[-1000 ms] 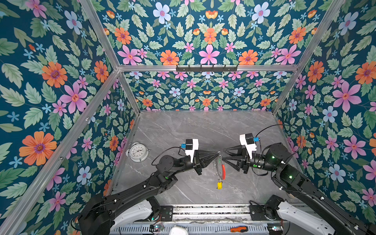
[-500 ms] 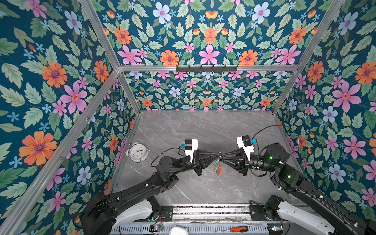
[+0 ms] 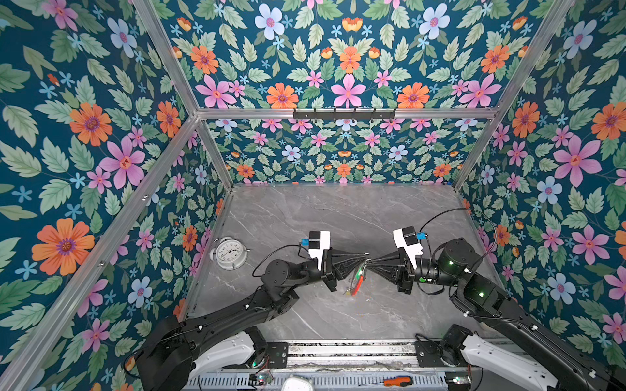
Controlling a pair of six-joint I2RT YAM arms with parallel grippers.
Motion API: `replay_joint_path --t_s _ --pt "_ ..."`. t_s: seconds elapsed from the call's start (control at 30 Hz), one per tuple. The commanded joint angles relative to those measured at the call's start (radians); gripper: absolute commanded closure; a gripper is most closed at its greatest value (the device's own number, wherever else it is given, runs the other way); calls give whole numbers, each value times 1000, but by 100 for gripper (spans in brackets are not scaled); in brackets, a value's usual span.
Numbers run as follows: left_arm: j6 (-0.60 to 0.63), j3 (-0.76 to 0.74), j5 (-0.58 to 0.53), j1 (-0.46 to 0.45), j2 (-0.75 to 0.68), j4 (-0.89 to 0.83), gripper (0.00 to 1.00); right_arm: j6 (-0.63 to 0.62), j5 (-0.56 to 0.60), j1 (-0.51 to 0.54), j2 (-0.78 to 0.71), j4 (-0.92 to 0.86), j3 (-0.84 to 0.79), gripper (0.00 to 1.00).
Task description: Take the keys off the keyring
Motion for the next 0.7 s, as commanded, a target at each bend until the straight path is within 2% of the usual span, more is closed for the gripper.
replay_joint_path --t_s 0.0,0.23,0.37,0.43,0.53,0.67 --pt "-3 4 11 0 1 65 100 -15 -10 7 2 8 -6 90" --pt "-3 6 18 1 5 69 100 -12 -2 12 12 -4 -10 89" --pt "5 1 14 0 -14 43 100 -28 17 11 -9 -54 7 78" --pt "14 0 12 0 -27 24 100 -36 33 12 -33 -88 21 68" --pt "23 -5 7 1 -41 10 100 -44 58 12 -76 -120 36 59" --pt "27 -10 5 0 -54 6 100 -18 91 12 -125 -90 48 55"
